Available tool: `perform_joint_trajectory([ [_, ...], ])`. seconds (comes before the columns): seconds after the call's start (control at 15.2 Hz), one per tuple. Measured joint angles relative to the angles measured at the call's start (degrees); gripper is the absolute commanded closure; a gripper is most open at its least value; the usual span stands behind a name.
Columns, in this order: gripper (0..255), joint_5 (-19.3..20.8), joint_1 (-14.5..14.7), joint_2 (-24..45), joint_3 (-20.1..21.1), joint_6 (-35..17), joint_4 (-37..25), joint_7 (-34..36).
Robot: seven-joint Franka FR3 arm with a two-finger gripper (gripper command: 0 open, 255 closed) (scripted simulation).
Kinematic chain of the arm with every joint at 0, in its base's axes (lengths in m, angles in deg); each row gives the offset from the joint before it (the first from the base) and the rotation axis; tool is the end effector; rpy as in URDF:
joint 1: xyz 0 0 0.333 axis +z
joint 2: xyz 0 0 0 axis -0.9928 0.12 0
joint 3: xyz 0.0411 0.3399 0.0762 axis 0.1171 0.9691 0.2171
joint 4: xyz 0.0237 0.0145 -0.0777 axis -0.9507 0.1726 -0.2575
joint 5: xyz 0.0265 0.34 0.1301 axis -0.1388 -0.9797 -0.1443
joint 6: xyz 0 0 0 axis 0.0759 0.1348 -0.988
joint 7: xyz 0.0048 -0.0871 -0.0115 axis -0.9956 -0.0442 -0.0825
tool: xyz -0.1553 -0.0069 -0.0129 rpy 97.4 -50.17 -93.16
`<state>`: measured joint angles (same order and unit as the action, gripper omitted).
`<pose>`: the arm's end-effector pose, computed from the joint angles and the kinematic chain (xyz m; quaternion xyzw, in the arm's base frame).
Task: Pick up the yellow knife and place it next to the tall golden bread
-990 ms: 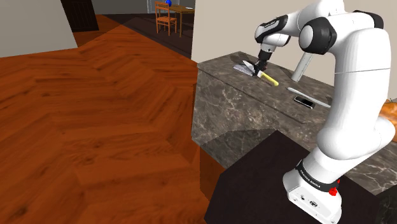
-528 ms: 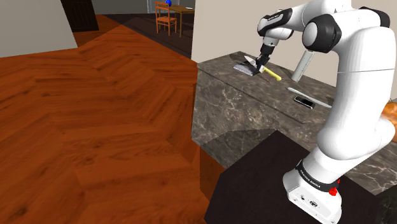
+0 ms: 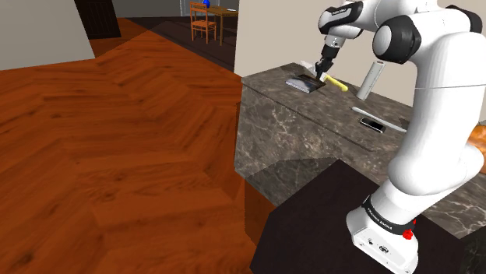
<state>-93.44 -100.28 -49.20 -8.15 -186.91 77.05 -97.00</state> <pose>0.5683 -0.3823 0.4224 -0.9989 0.0319 -0.0256 0.0209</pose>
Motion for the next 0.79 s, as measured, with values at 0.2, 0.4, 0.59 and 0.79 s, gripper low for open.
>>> perform_joint_trajectory([
  [0.2,255,0.3,0.0,-0.6,-0.1,2.1,-1.6,0.4],
  [0.4,255,0.5,-0.3,-0.7,-0.3,4.2,-3.6,0.5],
  [0.59,255,0.5,-0.6,-0.6,-0.3,6.6,-6.2,0.9],
  [0.79,255,0.6,-0.9,-0.4,-0.3,9.1,-9.0,1.2],
])
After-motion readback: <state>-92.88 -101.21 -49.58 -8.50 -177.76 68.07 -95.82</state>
